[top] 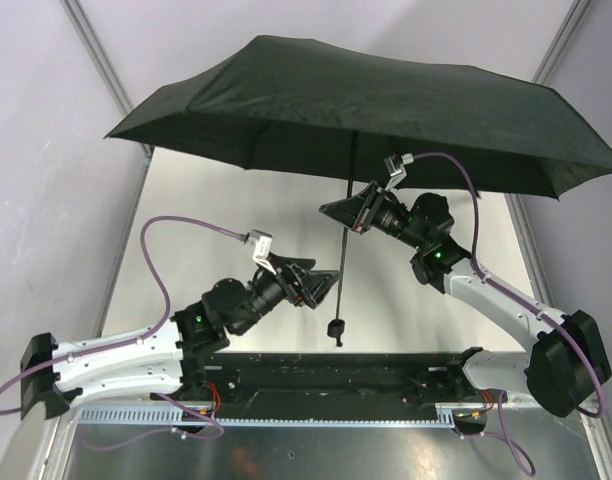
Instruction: Put away the umbrella
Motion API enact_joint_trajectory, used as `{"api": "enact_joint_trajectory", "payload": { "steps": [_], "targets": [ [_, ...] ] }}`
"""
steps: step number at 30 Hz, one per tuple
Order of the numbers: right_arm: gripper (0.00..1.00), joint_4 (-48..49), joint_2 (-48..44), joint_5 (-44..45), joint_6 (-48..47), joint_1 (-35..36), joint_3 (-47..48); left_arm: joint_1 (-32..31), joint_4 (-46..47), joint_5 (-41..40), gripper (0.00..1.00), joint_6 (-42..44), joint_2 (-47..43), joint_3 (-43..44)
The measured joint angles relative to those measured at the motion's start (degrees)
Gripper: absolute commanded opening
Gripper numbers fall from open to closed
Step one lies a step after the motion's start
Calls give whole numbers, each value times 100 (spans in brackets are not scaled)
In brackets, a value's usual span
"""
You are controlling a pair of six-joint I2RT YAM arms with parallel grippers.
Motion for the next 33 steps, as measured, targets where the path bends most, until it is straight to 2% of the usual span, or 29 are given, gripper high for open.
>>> {"api": "enact_joint_trajectory", "payload": {
  "steps": [5,7,8,12,14,15,17,19,20,22,26,29,33],
  "targets": [
    [0,850,4,-555,522,33,-127,542,92,1069,94,-210,162,-7],
    [0,1224,44,-680,763,55,-144,623,92,1478,88,-232,385,13],
    [0,1429,83,-726,881,70,-144,640,92,1633,81,-232,483,37],
    [0,1965,219,-820,1198,133,-144,691,92,2225,22,-254,883,216],
    [0,2050,267,-811,1193,142,-149,678,144,2422,9,-243,914,302],
    [5,2063,271,-780,1187,140,-151,669,195,2538,5,-175,914,337],
    [24,2111,258,-732,1182,105,-151,682,197,2533,1,-249,914,348],
    [48,2109,247,-649,1220,37,-151,706,197,2490,0,-315,905,341],
    [56,2059,227,-564,1283,13,-151,728,166,2461,0,-310,892,319],
    [67,1932,175,-341,1333,-111,-151,730,120,2441,0,-267,852,236],
    [78,1412,144,175,1220,-391,39,726,-76,2391,0,-308,763,120],
    [79,1110,144,619,1062,-527,280,728,-157,2345,0,-389,737,94],
    [80,1263,197,999,1032,-660,474,730,-155,2328,0,-485,702,68]
  ]
}}
